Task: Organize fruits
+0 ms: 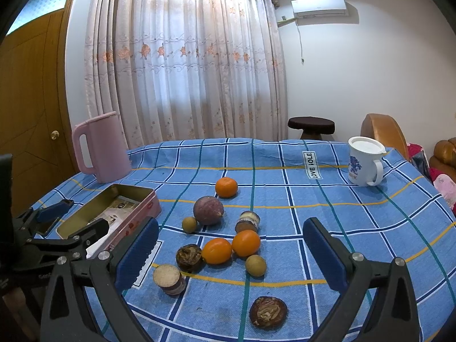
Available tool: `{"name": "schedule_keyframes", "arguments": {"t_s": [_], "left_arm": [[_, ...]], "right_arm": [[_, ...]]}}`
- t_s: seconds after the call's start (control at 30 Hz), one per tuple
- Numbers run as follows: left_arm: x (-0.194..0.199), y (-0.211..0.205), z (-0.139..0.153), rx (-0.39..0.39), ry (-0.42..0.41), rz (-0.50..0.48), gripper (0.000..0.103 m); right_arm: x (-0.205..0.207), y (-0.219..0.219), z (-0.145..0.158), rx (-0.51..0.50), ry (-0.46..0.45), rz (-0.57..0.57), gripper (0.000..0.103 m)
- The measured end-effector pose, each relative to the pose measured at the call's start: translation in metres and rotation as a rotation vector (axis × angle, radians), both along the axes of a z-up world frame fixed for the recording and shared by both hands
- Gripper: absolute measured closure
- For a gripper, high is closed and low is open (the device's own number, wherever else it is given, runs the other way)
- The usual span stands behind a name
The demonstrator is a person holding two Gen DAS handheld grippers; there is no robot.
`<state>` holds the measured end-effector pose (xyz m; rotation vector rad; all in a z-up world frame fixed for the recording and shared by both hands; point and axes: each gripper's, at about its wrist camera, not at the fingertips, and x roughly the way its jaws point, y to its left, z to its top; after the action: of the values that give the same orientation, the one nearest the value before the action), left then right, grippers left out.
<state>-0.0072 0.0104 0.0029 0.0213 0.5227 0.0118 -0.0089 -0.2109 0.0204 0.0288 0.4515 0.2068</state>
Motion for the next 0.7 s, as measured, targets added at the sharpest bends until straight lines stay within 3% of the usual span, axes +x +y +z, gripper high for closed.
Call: {"name": "schedule_keyframes", "arguments": {"t_s": [0.37,0.7], "left_arm": [[-0.003,-0.002,-0.003,-0.015,0.008,-0.008,0.0],[-0.008,-0.051,-0.029,0.021,0.046,-0.156,0.001]], "right_arm": [[-0.004,-0.002,-0.005,-0.024,0.008,-0.002,0.001],[-0.015,-0.034,-0.054,-0.096,0.112,-0.043,0.005]]}}
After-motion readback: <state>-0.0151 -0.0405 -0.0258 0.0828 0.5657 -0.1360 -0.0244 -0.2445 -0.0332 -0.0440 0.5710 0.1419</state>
